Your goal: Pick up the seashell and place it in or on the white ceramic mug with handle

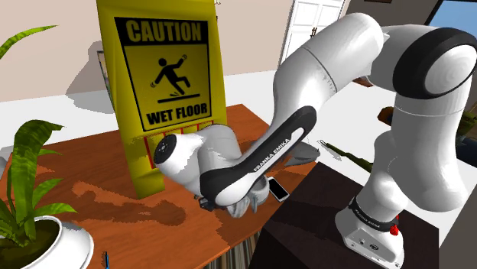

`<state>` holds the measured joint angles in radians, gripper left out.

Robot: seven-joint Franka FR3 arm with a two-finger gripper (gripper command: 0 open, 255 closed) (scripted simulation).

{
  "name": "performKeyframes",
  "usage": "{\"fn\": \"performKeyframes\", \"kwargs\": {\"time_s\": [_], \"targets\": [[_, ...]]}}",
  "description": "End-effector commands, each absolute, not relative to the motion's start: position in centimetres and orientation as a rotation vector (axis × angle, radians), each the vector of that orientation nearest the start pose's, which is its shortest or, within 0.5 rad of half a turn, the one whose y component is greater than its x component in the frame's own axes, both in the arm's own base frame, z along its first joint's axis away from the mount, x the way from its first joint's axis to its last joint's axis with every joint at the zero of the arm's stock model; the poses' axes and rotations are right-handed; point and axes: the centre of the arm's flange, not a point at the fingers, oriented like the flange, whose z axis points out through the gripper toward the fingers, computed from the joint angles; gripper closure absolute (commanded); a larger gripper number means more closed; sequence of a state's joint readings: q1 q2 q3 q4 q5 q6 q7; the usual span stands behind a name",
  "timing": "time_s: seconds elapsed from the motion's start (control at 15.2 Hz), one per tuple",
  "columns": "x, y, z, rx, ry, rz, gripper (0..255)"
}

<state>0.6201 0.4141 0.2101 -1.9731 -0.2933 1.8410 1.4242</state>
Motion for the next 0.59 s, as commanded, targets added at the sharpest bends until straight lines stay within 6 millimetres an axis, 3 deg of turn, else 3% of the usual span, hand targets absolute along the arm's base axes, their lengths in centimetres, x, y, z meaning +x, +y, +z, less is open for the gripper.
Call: {"fn": "performKeyframes", "kwargs": {"time_s": [0.0,0.53], "targets": [[39.2,37.5,23.9,2.531,-0.556,-0.099,255],[42.2,27.4,24.9,2.531,-0.556,-0.099,255]]}}
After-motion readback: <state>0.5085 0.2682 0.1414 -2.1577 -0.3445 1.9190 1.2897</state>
